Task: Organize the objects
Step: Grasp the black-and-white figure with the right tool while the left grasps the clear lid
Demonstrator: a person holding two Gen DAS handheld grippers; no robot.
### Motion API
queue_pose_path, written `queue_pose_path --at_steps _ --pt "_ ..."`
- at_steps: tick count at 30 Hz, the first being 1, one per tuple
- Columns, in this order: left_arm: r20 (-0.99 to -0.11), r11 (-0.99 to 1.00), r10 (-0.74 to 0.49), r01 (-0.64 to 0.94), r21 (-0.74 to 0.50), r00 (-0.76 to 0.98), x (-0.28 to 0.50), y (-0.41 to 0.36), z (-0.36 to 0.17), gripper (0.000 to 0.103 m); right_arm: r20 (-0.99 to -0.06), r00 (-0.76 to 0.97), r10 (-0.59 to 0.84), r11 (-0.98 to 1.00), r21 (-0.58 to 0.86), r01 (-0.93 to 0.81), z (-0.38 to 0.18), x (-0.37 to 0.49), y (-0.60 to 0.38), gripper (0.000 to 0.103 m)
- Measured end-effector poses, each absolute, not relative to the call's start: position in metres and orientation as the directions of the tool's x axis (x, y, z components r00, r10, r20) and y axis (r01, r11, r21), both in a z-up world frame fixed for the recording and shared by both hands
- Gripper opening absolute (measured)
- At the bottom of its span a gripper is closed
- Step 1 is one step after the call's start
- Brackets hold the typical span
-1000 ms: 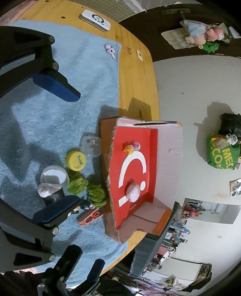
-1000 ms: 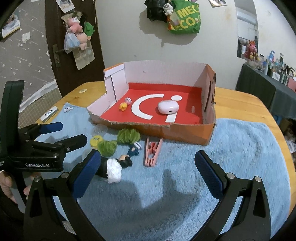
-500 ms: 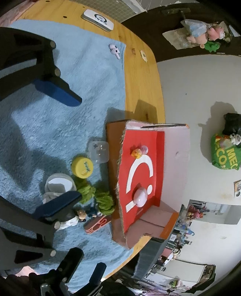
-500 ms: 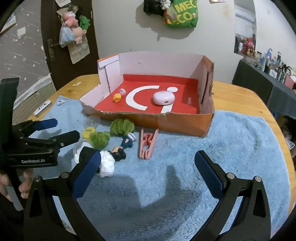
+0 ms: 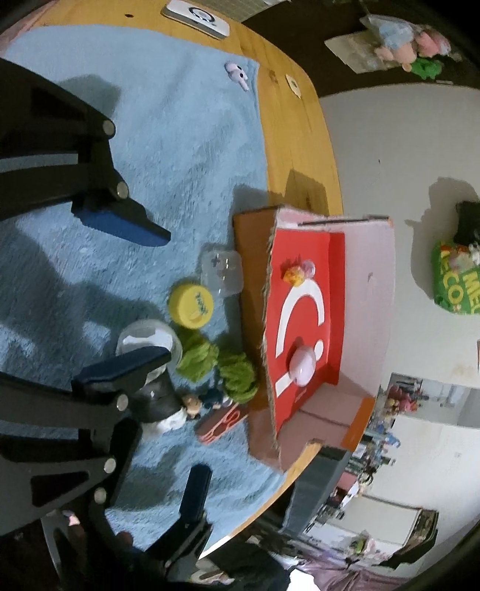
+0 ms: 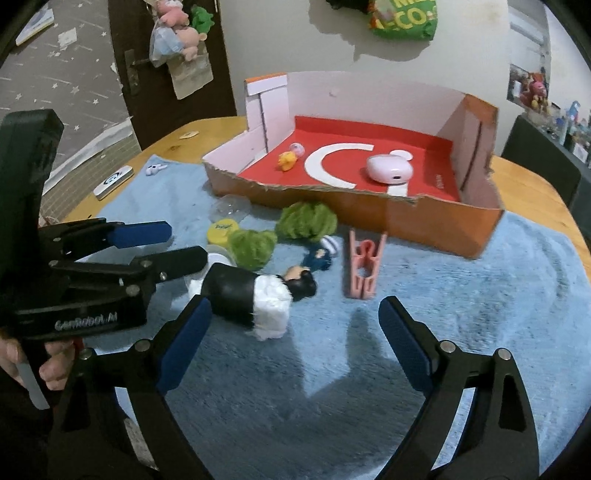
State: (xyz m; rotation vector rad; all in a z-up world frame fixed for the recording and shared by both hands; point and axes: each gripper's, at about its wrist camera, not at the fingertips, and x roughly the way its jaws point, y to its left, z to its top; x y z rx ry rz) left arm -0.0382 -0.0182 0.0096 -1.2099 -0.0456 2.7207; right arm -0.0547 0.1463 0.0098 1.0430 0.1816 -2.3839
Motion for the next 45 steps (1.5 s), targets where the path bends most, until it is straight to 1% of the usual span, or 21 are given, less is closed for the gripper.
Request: queue_pose_path --at_steps 1,2,4,12,15,19,22,24,26,28,32,33,35,36,38,40,42,45 --pt "-0.737 -0.985 0.169 -0.147 -0.095 -0.655 -0.039 -0.017 0.009 0.059 -0.719 -0.558 -0.414 -0.849 0.085 0.521 0.009 -0.055 0.144 0.093" --pt "-0.740 -0.984 0.172 -0.155 -0.092 -0.651 -0.039 -0.016 0.008 0.053 -0.722 -0.552 -0.416 -0.846 0.086 0.526 0.007 -0.056 0.142 0.092" --pt "-0.750 -0.983 0.173 -0.161 -0.089 -0.638 -0.041 -0.015 0.005 0.050 -0.725 -0.549 -0.415 -0.845 0.084 0.528 0.005 -0.057 0.139 0.092" --pt "-0.769 -0.989 0.140 -0.118 -0.084 -0.624 -0.046 -0.025 -0.002 0.049 -0.731 -0.542 -0.415 -0.834 0.068 0.548 -0.001 -0.062 0.126 0.092" --pt "-0.771 -0.990 0.135 -0.107 -0.087 -0.622 -0.047 -0.030 -0.002 0.048 -0.718 -0.547 -0.429 -0.824 0.063 0.563 0.001 -0.059 0.123 0.093" --pt "-0.780 -0.992 0.122 -0.096 -0.079 -0.614 -0.051 -0.032 -0.004 0.048 -0.722 -0.577 -0.381 -0.823 -0.018 0.567 -0.003 -0.057 0.114 0.092" --pt "-0.783 -0.994 0.106 -0.091 -0.063 -0.614 -0.051 -0.031 -0.004 0.048 -0.727 -0.619 -0.298 -0.867 -0.066 0.494 -0.004 -0.062 0.127 0.092" --pt "-0.782 -0.994 0.109 -0.091 -0.067 -0.613 -0.049 -0.031 -0.003 0.048 -0.722 -0.644 -0.253 -0.907 -0.055 0.418 0.000 -0.066 0.148 0.092" --pt "-0.775 -0.990 0.139 -0.116 -0.085 -0.617 -0.047 -0.028 -0.001 0.048 -0.717 -0.653 -0.244 -0.930 -0.019 0.368 0.004 -0.069 0.168 0.092" --pt "-0.761 -0.981 0.181 -0.168 -0.096 -0.623 -0.041 -0.019 0.004 0.048 -0.713 -0.642 -0.283 -0.926 0.027 0.377 0.008 -0.068 0.178 0.092" --pt "-0.755 -0.970 0.195 -0.239 -0.052 -0.626 -0.033 0.000 0.008 0.048 -0.708 -0.628 -0.322 -0.903 0.031 0.428 0.012 -0.065 0.171 0.092" --pt "-0.756 -0.967 0.202 -0.249 -0.052 -0.623 -0.033 0.003 0.008 0.048 -0.709 -0.616 -0.343 -0.896 0.050 0.441 0.012 -0.066 0.169 0.091" --pt "-0.756 -0.965 0.208 -0.258 -0.054 -0.621 -0.031 0.005 0.007 0.048 -0.713 -0.598 -0.367 -0.886 0.073 0.457 0.011 -0.068 0.165 0.075" --pt "-0.756 -0.965 0.207 -0.258 -0.053 -0.621 -0.032 0.006 0.006 0.048 -0.716 -0.592 -0.369 -0.885 0.075 0.460 0.010 -0.068 0.164 0.071" --pt "-0.756 -0.966 0.205 -0.252 -0.055 -0.621 -0.033 0.005 0.005 0.048 -0.726 -0.568 -0.387 -0.878 0.103 0.467 0.006 -0.072 0.163 0.060" --pt "-0.758 -0.968 0.204 -0.241 -0.063 -0.619 -0.034 0.003 0.004 0.047 -0.733 -0.537 -0.417 -0.871 0.155 0.465 0.002 -0.076 0.165 0.055" --pt "-0.758 -0.969 0.206 -0.235 -0.073 -0.619 -0.036 0.001 0.003 0.042 -0.736 -0.525 -0.428 -0.870 0.177 0.461 -0.001 -0.077 0.166 0.054" --pt "-0.756 -0.968 0.210 -0.238 -0.075 -0.620 -0.037 -0.001 0.002 0.041 -0.733 -0.519 -0.439 -0.868 0.197 0.455 -0.002 -0.080 0.168 0.053"
